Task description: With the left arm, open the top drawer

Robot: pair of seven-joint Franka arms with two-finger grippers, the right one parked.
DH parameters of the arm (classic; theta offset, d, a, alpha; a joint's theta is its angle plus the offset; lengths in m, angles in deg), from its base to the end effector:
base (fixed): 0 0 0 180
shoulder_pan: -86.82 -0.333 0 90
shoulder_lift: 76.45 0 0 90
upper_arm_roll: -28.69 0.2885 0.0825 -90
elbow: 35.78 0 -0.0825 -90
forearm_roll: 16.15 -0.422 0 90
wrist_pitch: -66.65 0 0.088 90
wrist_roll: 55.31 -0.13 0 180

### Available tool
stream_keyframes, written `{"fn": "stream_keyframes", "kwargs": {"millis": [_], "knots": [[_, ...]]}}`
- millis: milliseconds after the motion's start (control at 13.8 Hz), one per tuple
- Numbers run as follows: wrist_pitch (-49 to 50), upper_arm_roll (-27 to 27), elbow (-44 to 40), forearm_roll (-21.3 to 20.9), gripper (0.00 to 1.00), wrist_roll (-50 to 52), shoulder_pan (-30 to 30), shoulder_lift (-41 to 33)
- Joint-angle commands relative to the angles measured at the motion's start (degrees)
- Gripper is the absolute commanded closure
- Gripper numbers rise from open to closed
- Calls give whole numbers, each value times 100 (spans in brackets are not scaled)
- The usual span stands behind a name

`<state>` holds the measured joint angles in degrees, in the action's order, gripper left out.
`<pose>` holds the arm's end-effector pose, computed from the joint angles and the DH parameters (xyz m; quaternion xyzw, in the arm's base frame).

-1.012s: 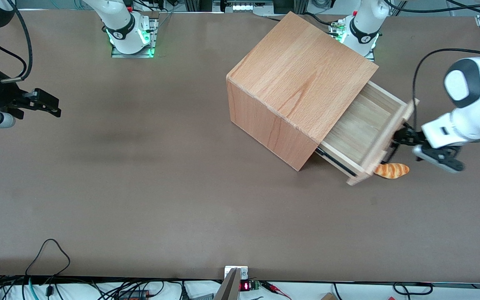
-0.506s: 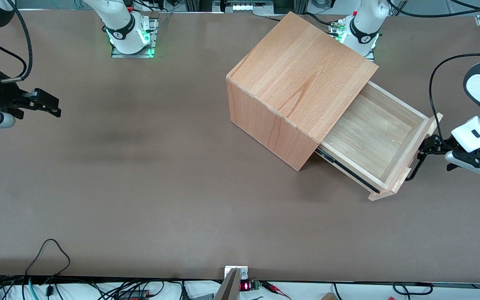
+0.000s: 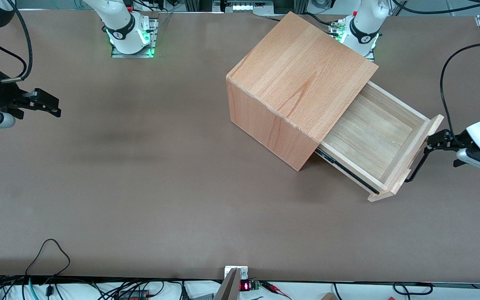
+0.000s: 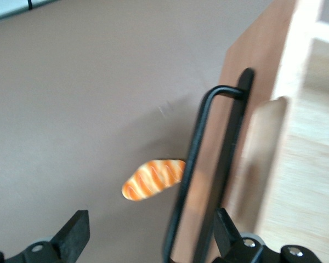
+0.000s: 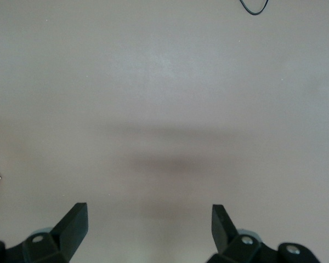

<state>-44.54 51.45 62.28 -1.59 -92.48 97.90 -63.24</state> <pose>0.6503 0.0989 0.4005 0.9806 -0.1811 0.0395 0.0639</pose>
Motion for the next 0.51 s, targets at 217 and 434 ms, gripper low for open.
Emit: {"fn": "stream_keyframes", "kwargs": {"millis": [217,434], "knots": [[1404,-8,-620,-856,0,1612,122,-581],[2240,-209,-954,-1226,0,2642,175,-880]]}}
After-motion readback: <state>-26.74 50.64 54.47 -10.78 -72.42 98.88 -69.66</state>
